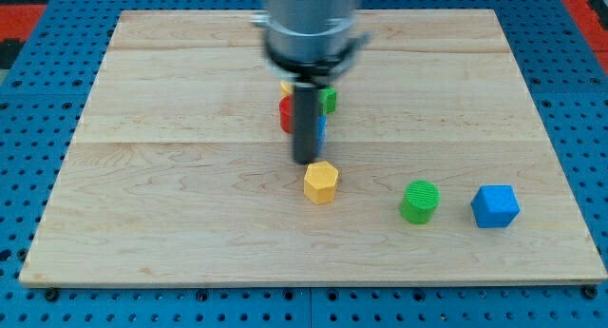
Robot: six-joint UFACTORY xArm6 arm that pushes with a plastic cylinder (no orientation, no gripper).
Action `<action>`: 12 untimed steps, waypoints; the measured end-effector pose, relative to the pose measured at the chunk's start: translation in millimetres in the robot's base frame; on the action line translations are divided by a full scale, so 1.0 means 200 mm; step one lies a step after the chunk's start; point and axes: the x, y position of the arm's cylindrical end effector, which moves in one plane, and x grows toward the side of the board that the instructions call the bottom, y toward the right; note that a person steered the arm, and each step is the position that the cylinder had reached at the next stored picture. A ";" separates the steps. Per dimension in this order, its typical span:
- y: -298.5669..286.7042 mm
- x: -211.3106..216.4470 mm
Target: Push the blue triangle closer to the yellow heart
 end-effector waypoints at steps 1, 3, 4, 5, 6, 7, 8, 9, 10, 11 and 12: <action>-0.15 0.07; 0.45 0.01; 0.24 -0.10; -0.14 -0.14; -0.31 -0.12; -0.47 -0.01; -0.62 -0.15; -0.82 -0.22; -0.91 -0.24; -0.83 -0.25; -0.52 -0.25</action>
